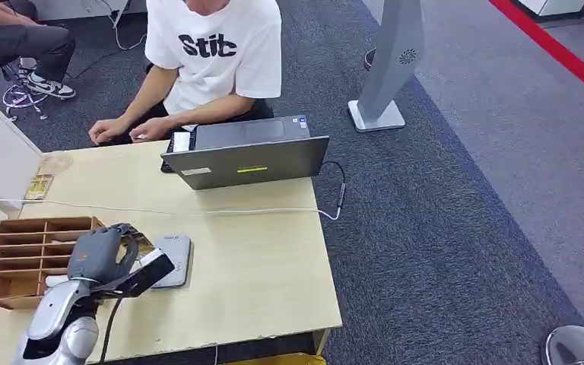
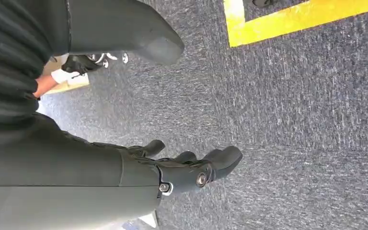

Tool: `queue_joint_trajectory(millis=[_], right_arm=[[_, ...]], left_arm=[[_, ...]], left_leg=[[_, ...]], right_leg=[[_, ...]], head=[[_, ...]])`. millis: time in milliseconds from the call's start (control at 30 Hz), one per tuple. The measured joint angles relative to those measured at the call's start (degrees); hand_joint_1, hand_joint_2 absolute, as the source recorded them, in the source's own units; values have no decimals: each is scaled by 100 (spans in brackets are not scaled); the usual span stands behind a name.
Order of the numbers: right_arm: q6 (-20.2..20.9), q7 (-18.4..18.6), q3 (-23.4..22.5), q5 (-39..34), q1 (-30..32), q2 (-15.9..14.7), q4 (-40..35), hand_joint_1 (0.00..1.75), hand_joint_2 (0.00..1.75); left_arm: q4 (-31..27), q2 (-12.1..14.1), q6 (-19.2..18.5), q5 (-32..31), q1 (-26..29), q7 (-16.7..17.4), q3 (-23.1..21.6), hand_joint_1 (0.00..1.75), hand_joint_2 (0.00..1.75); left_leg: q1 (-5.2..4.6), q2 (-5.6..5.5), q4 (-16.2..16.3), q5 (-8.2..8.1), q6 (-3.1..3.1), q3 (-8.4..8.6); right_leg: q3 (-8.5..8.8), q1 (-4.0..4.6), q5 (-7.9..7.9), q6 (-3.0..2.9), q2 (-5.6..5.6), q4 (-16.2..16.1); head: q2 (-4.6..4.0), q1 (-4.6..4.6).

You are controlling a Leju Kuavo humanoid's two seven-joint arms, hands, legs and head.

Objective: Pass the card to the sensor for recognition and then transmit it.

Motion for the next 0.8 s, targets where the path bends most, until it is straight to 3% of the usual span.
queue_joint_trajectory(millis=[300,500,800], right_arm=[[15,35,-11,124,0,0,0,0,175],[17,113,-11,271,-1,0,0,0,175],[94,111,-11,367,0,0,0,0,175]], left_arm=[[321,-55,586,-662,35,382,-417,175,175],[613,-203,1244,-939,60,360,-465,175,175],[787,-267,1440,-946,136,282,-415,175,175]], left_leg=[[0,0,0,0,0,0],[0,-1,0,0,0,0],[0,-1,0,0,0,-1]], right_leg=[[-1,0,0,0,0,0],[0,0,0,0,0,0],[-1,0,0,0,0,0]], head=[[0,2],[0,0],[0,2]])
